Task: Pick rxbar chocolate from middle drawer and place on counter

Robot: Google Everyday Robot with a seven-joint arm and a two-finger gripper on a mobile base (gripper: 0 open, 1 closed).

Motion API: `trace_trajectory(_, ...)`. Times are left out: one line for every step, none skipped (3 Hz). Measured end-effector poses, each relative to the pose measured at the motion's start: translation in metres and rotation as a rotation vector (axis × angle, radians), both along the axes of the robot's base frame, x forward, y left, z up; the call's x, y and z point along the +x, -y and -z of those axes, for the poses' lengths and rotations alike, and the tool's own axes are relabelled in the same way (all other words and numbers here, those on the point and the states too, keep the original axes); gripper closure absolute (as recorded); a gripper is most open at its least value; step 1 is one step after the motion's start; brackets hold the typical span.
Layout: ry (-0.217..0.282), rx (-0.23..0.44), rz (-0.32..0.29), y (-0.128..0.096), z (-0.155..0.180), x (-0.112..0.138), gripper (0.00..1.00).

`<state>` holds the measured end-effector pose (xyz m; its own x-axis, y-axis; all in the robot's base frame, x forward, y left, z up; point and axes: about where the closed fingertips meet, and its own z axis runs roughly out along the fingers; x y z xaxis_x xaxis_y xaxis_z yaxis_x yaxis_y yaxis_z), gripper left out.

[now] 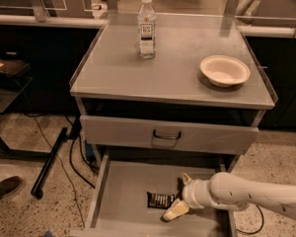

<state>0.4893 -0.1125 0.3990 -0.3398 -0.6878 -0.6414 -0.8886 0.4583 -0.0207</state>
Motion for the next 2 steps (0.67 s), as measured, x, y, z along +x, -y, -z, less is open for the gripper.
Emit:
trace_trajectory(-0.001, 0.002, 0.001, -0.0005, 0.0015, 0.0007, 0.00)
trace_trajectory(-0.003, 0.026, -0.040, -0.0080, 0.0108, -0.0037, 0.00)
